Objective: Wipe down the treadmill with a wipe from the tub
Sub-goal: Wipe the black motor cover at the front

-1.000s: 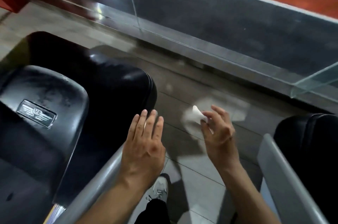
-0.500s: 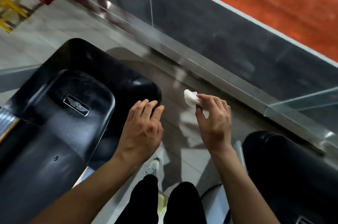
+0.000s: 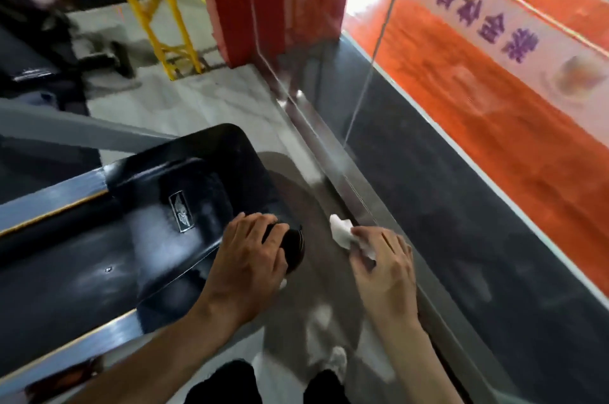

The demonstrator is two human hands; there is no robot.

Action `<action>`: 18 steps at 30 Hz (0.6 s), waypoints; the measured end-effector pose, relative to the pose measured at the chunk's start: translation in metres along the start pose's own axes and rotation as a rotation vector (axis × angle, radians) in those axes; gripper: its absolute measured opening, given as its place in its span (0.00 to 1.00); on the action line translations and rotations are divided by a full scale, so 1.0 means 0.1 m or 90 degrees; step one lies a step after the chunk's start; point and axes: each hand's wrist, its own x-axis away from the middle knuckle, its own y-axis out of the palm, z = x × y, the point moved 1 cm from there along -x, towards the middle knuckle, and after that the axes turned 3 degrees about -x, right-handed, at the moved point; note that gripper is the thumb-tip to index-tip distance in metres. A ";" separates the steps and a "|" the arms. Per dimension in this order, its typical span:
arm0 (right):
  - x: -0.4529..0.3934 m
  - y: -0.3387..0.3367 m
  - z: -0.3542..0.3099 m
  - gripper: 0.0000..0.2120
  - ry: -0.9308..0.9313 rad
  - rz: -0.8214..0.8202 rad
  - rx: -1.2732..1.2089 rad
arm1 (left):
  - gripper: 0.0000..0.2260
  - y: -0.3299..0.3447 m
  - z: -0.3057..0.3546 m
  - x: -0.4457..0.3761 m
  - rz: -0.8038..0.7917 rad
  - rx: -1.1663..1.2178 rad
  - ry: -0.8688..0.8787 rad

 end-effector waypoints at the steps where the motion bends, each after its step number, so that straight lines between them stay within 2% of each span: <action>1: -0.10 0.01 0.03 0.18 -0.024 -0.016 -0.014 | 0.18 -0.05 0.04 -0.03 0.016 -0.002 -0.050; 3: -0.33 0.05 0.06 0.19 -0.075 -0.050 -0.043 | 0.18 -0.15 0.08 -0.08 0.046 -0.009 -0.136; 6: -0.71 0.19 0.02 0.15 -0.146 -0.104 -0.090 | 0.18 -0.26 0.05 -0.11 0.048 -0.043 -0.208; 11: -1.37 0.62 -0.35 0.11 -0.244 -0.192 -0.148 | 0.17 -0.31 -0.22 -0.19 0.052 -0.066 -0.370; 13: -1.63 0.80 -0.51 0.11 -0.272 -0.245 -0.184 | 0.17 -0.28 -0.32 -0.24 0.052 -0.069 -0.408; 18: -2.14 1.27 -0.83 0.13 -0.327 -0.276 -0.203 | 0.17 -0.23 -0.62 -0.45 0.084 -0.090 -0.490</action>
